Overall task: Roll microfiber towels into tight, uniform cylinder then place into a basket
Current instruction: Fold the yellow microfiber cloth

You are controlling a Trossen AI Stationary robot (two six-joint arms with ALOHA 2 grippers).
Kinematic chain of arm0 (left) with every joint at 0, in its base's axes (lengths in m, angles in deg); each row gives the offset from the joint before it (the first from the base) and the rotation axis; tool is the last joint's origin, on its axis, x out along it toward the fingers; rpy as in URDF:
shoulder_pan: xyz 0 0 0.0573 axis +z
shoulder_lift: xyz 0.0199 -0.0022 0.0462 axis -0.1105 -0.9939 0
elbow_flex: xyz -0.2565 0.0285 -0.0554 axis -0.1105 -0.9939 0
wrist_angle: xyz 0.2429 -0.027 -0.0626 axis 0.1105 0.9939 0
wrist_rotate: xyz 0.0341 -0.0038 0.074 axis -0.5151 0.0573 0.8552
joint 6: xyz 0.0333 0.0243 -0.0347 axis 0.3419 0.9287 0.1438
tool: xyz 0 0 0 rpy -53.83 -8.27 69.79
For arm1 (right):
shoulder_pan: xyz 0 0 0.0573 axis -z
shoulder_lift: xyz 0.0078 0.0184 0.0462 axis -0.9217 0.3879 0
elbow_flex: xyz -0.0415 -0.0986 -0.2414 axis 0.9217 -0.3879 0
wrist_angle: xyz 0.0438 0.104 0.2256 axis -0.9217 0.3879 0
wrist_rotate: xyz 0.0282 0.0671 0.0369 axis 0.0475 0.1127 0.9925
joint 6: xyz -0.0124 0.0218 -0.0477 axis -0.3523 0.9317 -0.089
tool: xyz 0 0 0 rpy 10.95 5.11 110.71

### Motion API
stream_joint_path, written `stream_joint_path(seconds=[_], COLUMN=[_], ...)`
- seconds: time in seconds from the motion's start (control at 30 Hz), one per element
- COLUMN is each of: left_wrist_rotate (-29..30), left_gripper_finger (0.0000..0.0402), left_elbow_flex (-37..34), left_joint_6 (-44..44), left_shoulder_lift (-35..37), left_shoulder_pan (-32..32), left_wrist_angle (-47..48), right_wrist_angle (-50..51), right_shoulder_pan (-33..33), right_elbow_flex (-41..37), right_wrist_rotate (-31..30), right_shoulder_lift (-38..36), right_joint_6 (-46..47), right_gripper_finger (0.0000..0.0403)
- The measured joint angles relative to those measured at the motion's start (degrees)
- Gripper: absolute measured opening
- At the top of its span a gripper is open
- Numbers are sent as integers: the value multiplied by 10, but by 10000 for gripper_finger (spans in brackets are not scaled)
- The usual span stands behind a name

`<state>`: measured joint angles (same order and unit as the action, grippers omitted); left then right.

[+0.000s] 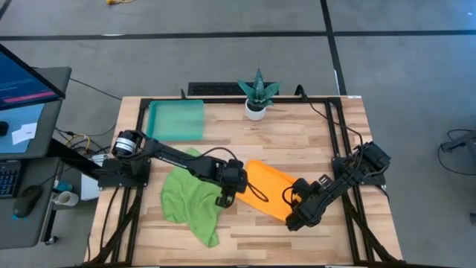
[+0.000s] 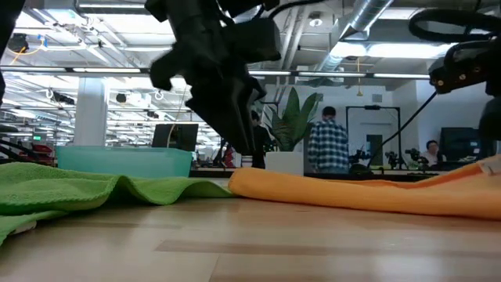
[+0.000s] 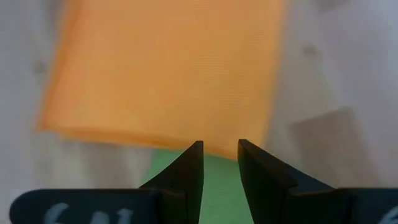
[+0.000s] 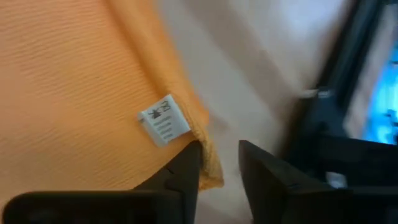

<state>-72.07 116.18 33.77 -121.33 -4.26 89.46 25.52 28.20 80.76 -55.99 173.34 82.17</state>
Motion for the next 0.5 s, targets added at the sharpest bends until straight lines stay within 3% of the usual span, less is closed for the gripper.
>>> stream_joint_path(seconds=[0.13, 0.5], left_wrist_rotate=[-6, -42], left_gripper_finger=[91, 91], left_elbow_flex=[0, 0], left_joint_6=[6, 29], left_shoulder_lift=[0, 0], left_shoulder_pan=[-16, -52], left_wrist_angle=[-4, -40], right_wrist_angle=[37, 13], right_shoulder_pan=[2, 2], right_elbow_flex=[0, 0], right_wrist_rotate=[-5, -24], right_shoulder_lift=[0, 0], right_joint_6=[7, -1], right_gripper_finger=[170, 208])
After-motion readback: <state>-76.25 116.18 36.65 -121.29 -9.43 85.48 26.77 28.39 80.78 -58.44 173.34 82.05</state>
